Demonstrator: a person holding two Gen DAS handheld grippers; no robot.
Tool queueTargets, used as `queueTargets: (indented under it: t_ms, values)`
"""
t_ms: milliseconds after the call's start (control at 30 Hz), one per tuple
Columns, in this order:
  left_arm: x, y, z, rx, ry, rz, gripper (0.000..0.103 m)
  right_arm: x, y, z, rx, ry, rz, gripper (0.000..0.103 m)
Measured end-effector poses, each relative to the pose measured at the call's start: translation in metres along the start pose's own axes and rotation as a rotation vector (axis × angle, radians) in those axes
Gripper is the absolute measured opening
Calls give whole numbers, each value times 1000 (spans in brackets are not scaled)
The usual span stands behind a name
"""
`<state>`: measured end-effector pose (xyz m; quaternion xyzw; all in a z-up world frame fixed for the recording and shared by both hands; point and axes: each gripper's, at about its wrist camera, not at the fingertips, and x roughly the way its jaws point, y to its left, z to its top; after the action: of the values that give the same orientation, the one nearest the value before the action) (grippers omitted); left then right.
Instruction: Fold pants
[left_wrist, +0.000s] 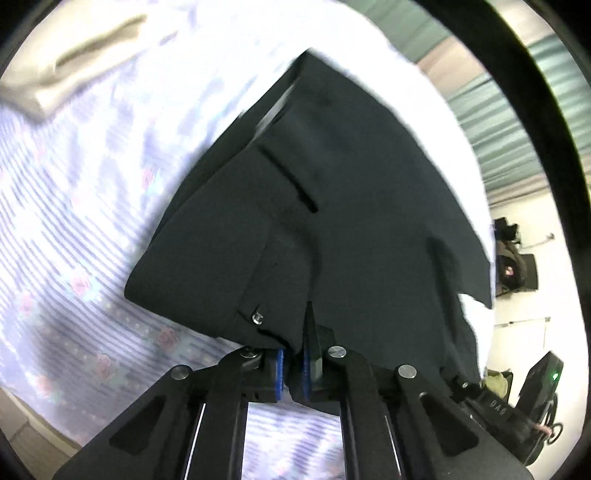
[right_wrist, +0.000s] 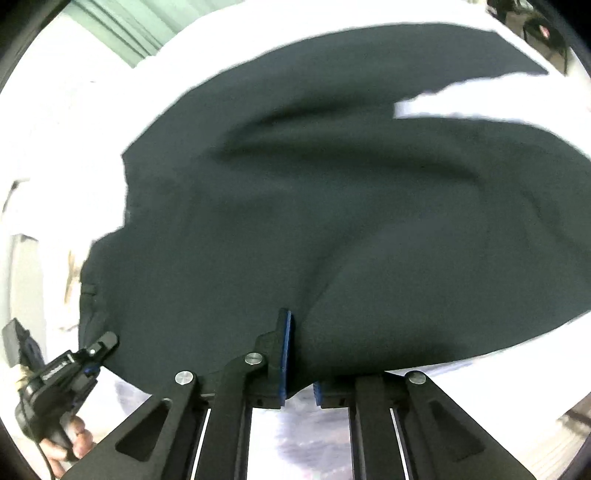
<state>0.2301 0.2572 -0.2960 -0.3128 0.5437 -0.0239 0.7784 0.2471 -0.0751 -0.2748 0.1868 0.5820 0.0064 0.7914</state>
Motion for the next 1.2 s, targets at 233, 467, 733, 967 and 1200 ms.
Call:
queueTargets:
  t_ms: [233,467,733,967,1200]
  values:
    - [-71,-71,36,177,-211,-88,7,-103,21,44,-53,-263,99,8]
    - [-54,-114,129,321,-327,-98,7,-110,47,132,-137,-405,108,8]
    - [39,-151,248,366,-262,14,7,-40,64,245,-263,-325,18,7]
    - [122,-147,281,363,-139,147,12,43,84,297,-326,-181,-70,7]
    - [107,-168,296,341,-240,181,77,44,79,314,-255,-95,66,52]
